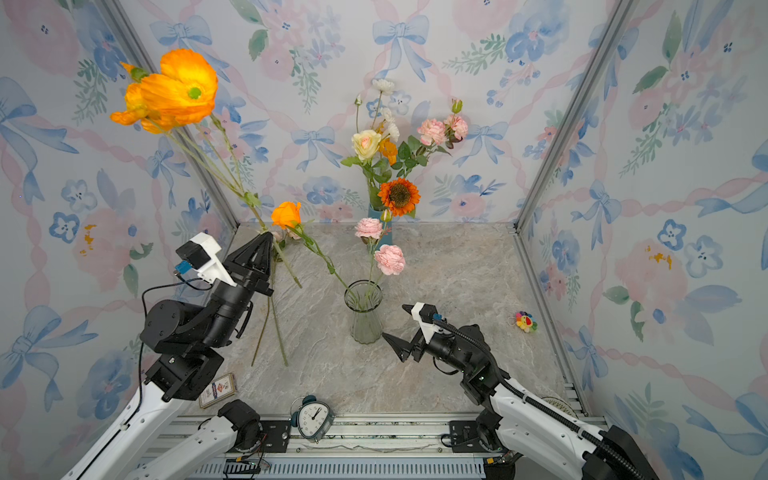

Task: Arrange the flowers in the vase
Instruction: 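Lift the orange poppies upright with the left gripper and carry toward the vase, then lower the orange poppy stems into the glass vase with the left gripper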

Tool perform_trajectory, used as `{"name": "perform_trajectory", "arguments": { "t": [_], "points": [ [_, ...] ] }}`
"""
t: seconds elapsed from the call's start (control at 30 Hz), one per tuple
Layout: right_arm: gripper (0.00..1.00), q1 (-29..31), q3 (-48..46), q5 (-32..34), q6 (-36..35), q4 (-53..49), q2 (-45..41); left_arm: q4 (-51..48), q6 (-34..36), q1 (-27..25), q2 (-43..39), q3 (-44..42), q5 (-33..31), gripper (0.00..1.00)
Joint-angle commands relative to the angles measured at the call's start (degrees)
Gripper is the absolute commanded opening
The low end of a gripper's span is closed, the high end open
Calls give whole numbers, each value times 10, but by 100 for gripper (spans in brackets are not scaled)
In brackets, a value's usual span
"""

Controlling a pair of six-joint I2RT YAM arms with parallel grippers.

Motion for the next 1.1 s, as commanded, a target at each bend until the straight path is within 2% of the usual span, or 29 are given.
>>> {"name": "perform_trajectory", "arguments": {
  "t": [0.0,0.1,0.37,0.63,0.8,1.07],
  "points": [
    [97,-5,-2,-17,8,19,7,86,98,-72,69,8,57,0],
    [97,-5,0,-17,6,17,9,124,124,-113,134,15,68,0],
    [97,-6,0,-10,2,5,1,229,140,-135,235,-33,68,0],
    [97,-7,0,-3,-3,-1,-2,241,165,-135,257,-103,85,0],
    [97,-8,0,-1,-3,-1,0,305,192,-134,254,-176,85,0],
    [97,-8,2,-2,-4,-1,5,320,165,-124,273,-197,88,0]
  ]
}}
